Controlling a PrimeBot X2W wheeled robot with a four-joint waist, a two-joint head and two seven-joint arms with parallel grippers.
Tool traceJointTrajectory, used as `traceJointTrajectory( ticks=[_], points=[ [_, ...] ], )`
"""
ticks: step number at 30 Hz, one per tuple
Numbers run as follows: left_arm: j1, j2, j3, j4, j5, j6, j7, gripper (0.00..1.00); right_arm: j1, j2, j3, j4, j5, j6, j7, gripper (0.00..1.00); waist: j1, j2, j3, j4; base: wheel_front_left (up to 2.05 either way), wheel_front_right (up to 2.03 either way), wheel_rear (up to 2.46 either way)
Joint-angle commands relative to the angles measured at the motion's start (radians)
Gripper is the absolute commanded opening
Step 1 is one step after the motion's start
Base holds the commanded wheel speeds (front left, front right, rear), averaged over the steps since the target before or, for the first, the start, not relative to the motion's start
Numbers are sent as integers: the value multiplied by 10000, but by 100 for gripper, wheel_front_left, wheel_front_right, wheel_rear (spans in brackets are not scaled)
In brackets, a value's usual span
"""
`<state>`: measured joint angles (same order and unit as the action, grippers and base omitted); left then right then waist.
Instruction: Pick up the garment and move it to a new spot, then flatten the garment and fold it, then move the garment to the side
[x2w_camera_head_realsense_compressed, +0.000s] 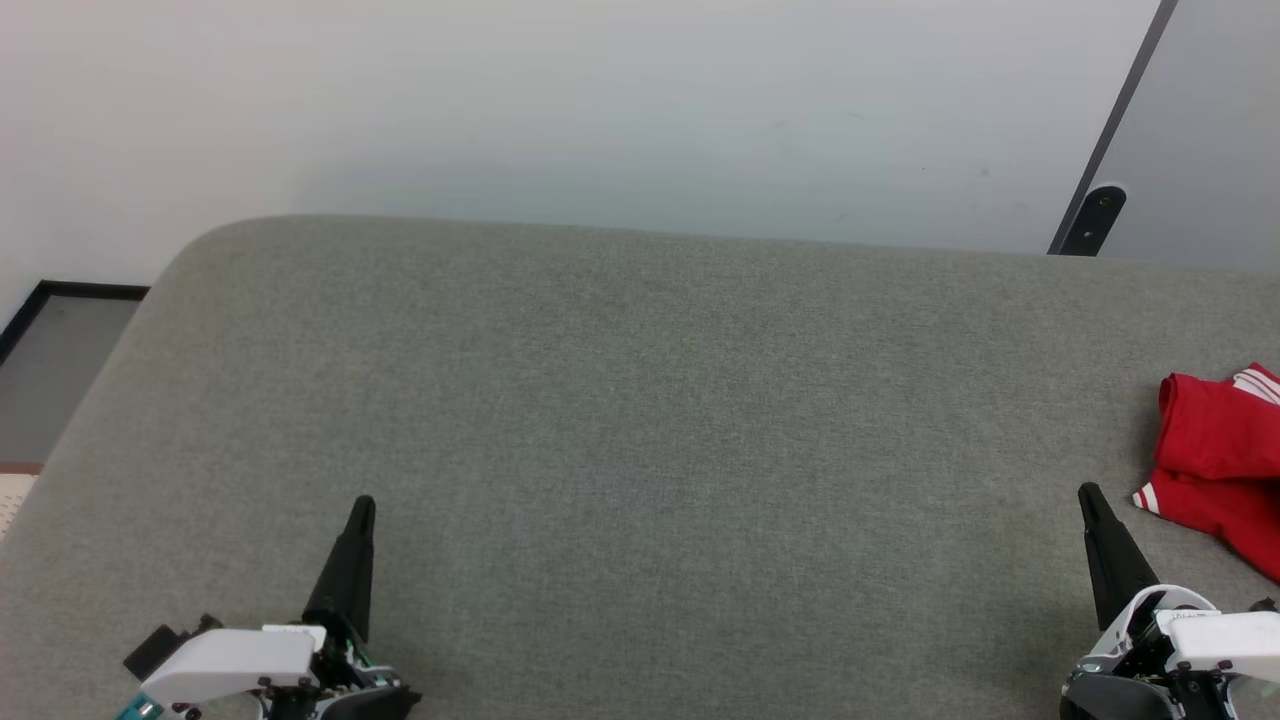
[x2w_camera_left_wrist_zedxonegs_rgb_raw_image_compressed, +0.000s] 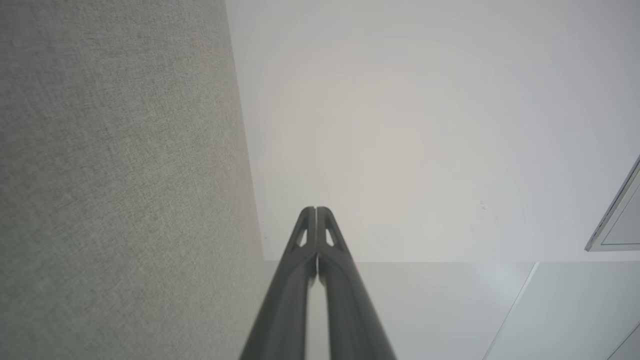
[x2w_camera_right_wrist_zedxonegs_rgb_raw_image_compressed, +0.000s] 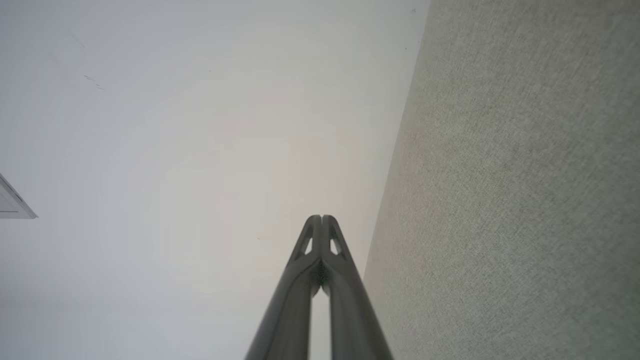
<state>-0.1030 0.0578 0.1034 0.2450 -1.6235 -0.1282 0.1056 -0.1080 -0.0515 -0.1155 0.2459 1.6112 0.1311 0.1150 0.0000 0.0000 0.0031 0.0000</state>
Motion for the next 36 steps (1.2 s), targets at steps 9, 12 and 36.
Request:
traceJointTrajectory(
  ticks=[9, 12, 36],
  points=[
    [-106, -23, 42, 17, 44, -47, 53, 0, -31, 31, 34, 3, 33, -7, 24, 0, 0, 0, 0, 0, 0, 0, 0],
    [-106, -25, 46, 17, 48, -47, 58, 0, -31, 31, 34, 3, 34, -7, 24, 0, 0, 0, 0, 0, 0, 0, 0],
    [-109, -46, 74, 18, 78, -46, 60, 0, -31, 31, 35, 2, 34, -7, 23, 0, 0, 0, 0, 0, 0, 0, 0]
  ],
)
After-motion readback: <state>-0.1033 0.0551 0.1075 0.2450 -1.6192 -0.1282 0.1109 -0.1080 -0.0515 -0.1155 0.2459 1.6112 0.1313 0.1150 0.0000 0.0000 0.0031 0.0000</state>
